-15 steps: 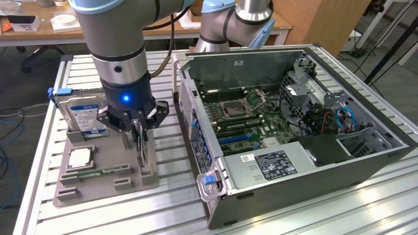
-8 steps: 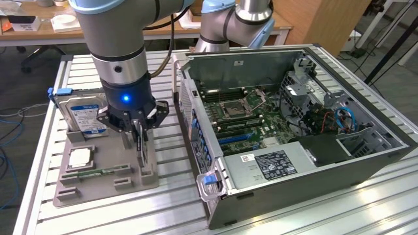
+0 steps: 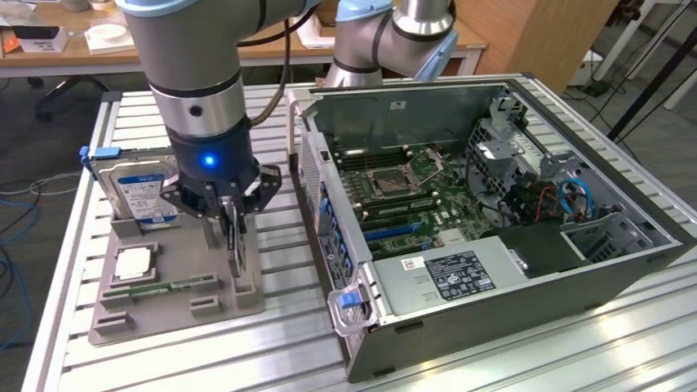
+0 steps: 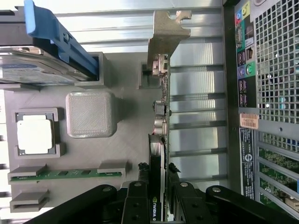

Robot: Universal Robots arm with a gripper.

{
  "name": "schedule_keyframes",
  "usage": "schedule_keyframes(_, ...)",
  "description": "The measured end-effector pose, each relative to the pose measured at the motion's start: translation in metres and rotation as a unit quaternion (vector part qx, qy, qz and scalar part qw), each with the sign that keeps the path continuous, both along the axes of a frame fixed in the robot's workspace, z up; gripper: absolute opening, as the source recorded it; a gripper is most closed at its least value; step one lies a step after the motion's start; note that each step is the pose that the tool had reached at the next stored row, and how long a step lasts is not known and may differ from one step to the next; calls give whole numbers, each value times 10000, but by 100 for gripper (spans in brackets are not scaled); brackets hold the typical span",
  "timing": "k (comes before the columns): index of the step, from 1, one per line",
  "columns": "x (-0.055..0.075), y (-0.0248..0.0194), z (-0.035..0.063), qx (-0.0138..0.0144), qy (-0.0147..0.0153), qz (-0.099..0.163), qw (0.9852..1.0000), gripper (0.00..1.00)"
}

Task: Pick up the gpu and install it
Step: 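Pick up the gpu and move the gpu toward the slot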

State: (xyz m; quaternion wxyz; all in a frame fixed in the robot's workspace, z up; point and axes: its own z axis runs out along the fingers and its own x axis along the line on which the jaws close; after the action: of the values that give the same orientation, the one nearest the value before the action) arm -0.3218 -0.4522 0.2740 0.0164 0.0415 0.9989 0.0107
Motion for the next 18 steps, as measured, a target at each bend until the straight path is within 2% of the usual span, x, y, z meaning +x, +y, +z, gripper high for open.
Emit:
schedule_keyframes(11,0,0,208,0,1,32,10000,26)
schedule_keyframes(18,0,0,302,1,1,45,10000,26)
